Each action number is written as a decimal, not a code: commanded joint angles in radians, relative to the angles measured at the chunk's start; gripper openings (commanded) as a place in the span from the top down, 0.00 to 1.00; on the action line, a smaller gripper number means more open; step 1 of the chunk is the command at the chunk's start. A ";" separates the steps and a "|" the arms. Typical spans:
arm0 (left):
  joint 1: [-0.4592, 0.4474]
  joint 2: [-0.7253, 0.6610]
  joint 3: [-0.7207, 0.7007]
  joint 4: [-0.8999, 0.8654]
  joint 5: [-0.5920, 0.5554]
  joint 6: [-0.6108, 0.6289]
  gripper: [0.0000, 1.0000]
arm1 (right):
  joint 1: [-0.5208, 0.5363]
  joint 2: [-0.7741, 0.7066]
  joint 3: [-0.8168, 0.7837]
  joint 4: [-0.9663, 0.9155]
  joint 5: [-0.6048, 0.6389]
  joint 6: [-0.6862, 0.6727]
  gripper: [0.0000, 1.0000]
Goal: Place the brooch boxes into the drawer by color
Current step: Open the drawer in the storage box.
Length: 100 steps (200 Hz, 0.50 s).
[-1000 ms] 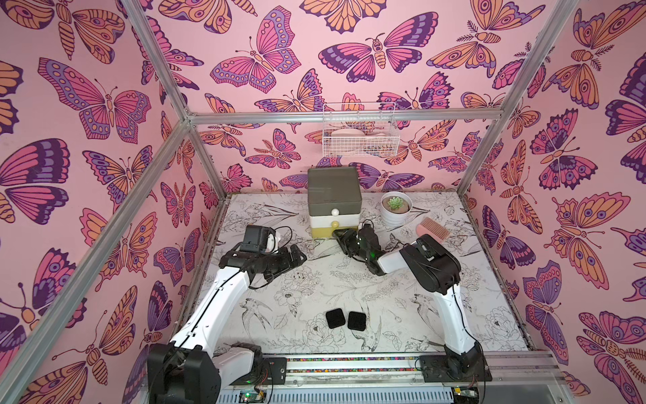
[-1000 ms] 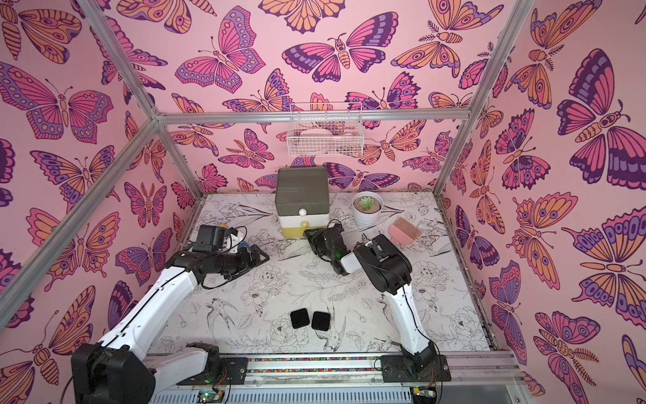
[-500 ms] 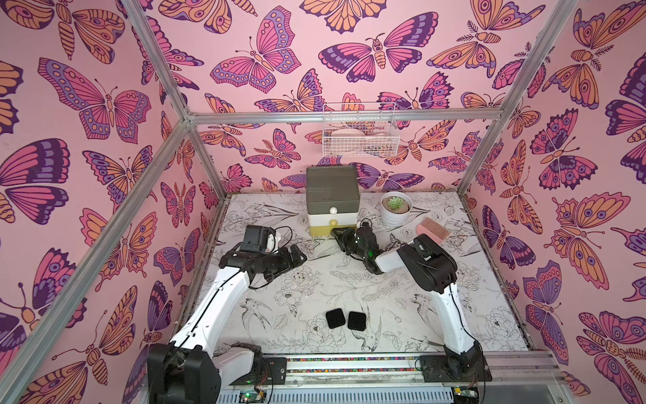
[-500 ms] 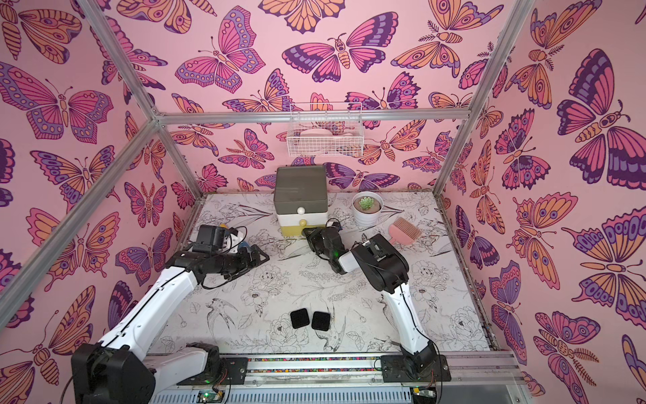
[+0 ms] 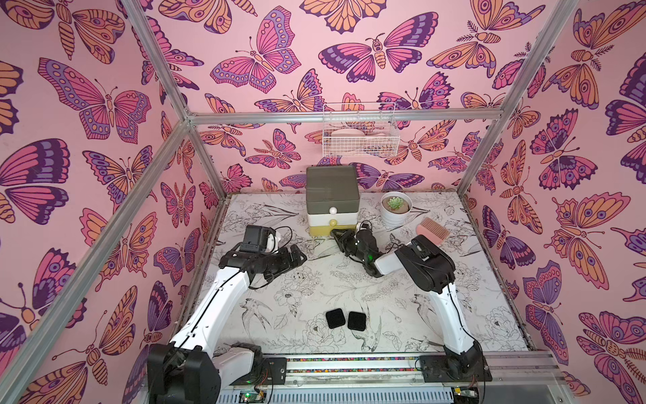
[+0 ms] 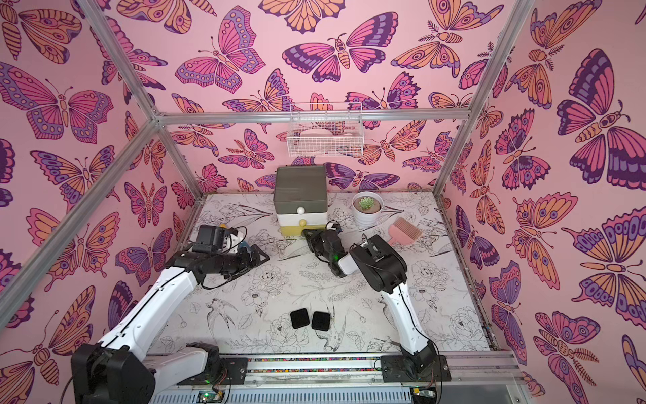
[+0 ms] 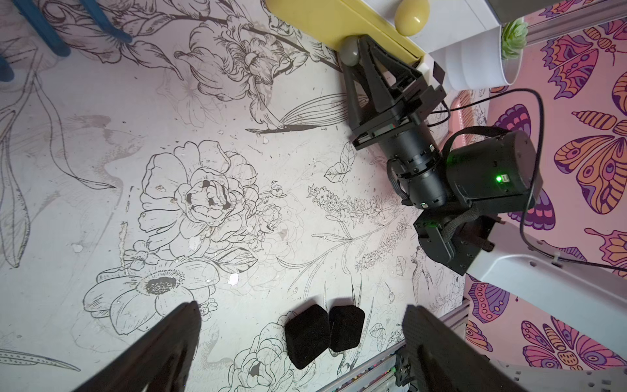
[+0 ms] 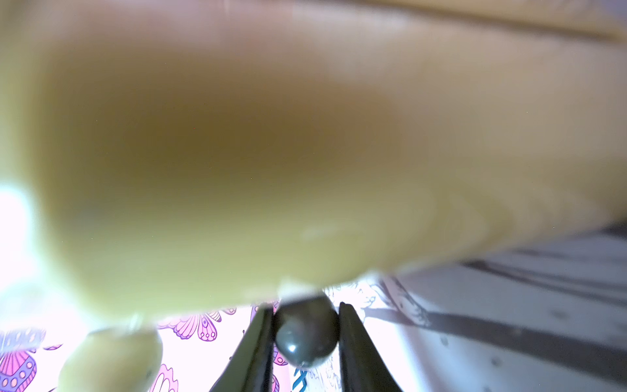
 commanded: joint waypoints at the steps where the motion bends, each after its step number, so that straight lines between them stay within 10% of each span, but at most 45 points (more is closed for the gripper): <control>1: 0.004 -0.021 -0.003 -0.008 0.023 0.007 0.00 | 0.023 -0.037 -0.053 -0.009 0.002 0.012 0.76; 100: 0.003 -0.122 -0.048 -0.008 0.035 -0.023 0.00 | 0.106 -0.235 -0.239 -0.044 -0.008 -0.050 0.76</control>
